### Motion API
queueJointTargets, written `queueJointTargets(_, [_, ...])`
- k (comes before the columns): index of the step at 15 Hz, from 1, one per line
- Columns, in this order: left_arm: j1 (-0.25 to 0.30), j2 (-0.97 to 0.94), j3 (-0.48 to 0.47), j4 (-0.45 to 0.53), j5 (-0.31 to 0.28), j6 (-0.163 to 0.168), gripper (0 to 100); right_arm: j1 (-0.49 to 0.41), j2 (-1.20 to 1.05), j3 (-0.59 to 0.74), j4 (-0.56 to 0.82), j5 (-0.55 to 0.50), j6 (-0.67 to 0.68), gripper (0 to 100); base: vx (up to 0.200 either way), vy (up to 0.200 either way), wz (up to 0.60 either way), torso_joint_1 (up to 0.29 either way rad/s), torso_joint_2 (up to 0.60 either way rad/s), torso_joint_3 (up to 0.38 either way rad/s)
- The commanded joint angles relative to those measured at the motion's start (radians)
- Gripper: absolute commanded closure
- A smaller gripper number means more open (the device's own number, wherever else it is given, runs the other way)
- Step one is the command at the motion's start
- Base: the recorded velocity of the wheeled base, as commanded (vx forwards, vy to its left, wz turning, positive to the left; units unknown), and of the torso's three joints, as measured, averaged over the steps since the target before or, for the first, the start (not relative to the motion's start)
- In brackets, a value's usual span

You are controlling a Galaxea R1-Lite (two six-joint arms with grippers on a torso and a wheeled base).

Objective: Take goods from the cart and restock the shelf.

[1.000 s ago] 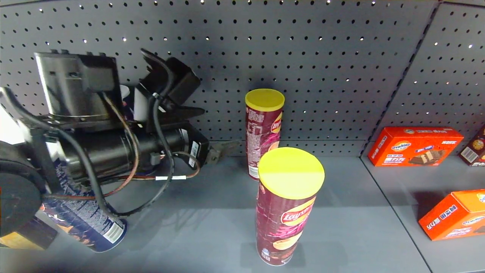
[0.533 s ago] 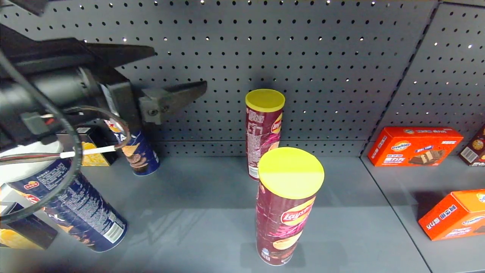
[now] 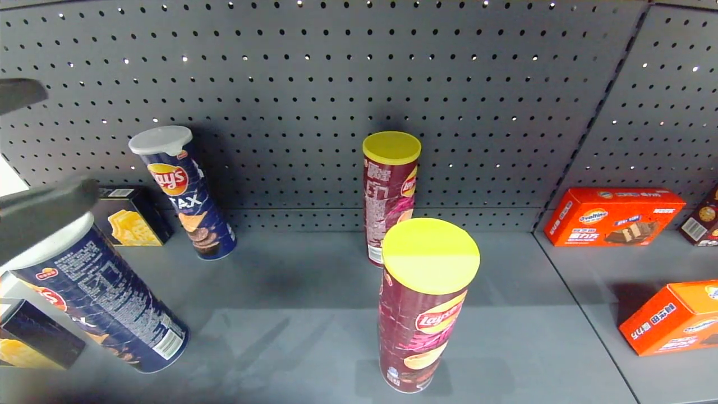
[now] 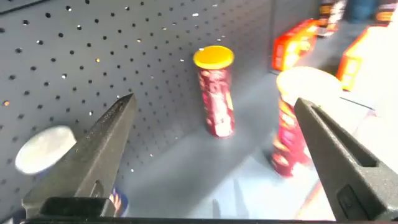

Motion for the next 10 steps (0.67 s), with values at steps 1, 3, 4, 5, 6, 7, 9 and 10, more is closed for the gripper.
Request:
queueJointTargets(1, [0.01,-0.199,0.021,0.098,-0.004,0.01,0,0.001,0.001,0.0,0.0,0.0,0.0,0,0.0,0.0,0.0,0.0,0.0,0.0])
queueJointTargets(3, [0.153,-0.324,0.076,0.137,-0.011,0.028,0,0.001,0.001,0.0,0.0,0.0,0.0,0,0.0,0.0,0.0,0.0,0.0,0.0])
queueJointTargets(4, [0.214,-0.391,0.128,0.131,-0.01,0.025,0,0.001,0.001,0.0,0.0,0.0,-0.001,0,0.0,0.0,0.0,0.0,0.0,0.0])
queueJointTargets(5, [0.281,-0.454,0.172,0.13,-0.01,0.02,0,0.001,0.001,0.0,0.0,0.0,0.0,0,0.0,0.0,0.0,0.0,0.0,0.0])
queueJointTargets(6, [0.332,-0.498,0.203,0.13,-0.01,0.016,0,0.001,0.001,0.0,0.0,0.0,0.0,0,0.0,0.0,0.0,0.0,0.0,0.0])
queueJointTargets(7, [0.424,-0.591,0.264,0.137,-0.01,-0.012,0,0.001,0.001,0.0,0.0,0.0,-0.001,0,0.0,0.0,0.0,0.0,0.0,0.0])
queueJointTargets(9, [0.47,-0.658,0.315,0.139,-0.01,-0.033,0,0.001,0.001,0.0,0.0,0.0,-0.001,0,0.0,0.0,0.0,0.0,0.0,0.0])
queueJointTargets(10, [0.525,-0.747,0.398,0.139,-0.01,-0.052,0,0.001,0.001,0.0,0.0,0.0,0.0,0,0.0,0.0,0.0,0.0,0.0,0.0])
